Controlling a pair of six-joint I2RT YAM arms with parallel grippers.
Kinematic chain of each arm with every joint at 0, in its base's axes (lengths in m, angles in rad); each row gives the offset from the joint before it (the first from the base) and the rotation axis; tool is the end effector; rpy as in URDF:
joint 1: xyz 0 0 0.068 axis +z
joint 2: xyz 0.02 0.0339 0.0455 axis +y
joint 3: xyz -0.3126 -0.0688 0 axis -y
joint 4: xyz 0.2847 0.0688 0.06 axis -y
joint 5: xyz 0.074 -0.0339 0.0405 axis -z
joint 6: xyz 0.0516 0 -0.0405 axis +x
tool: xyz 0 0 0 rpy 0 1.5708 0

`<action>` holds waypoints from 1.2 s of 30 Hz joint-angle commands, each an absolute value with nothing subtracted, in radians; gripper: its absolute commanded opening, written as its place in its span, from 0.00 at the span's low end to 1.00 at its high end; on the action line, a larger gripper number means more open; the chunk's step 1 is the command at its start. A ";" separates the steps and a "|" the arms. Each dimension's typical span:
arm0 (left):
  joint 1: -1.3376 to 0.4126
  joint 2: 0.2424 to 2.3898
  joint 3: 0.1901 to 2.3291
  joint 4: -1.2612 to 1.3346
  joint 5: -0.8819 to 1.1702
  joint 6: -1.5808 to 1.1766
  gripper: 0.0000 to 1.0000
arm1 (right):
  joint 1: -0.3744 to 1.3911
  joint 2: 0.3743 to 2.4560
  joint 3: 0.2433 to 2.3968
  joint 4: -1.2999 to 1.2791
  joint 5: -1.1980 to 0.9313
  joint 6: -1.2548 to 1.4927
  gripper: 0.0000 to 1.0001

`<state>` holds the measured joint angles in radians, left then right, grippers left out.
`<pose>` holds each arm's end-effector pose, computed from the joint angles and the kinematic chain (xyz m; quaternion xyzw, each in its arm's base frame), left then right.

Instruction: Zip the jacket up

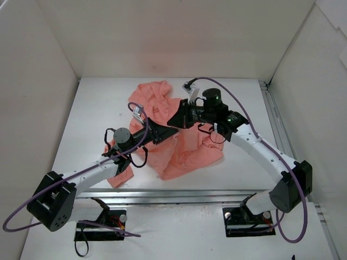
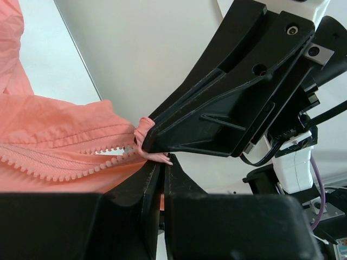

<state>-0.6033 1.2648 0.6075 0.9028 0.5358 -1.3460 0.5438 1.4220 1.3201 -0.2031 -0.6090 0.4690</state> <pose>0.2343 -0.1934 0.3139 -0.0208 0.6286 -0.7205 0.2921 0.3047 0.2187 0.4184 -0.2060 0.7621 0.4851 0.3762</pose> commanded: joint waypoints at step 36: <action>-0.604 1.269 0.647 1.094 0.577 -1.307 0.00 | 0.614 1.551 1.511 -0.166 -0.494 0.486 0.32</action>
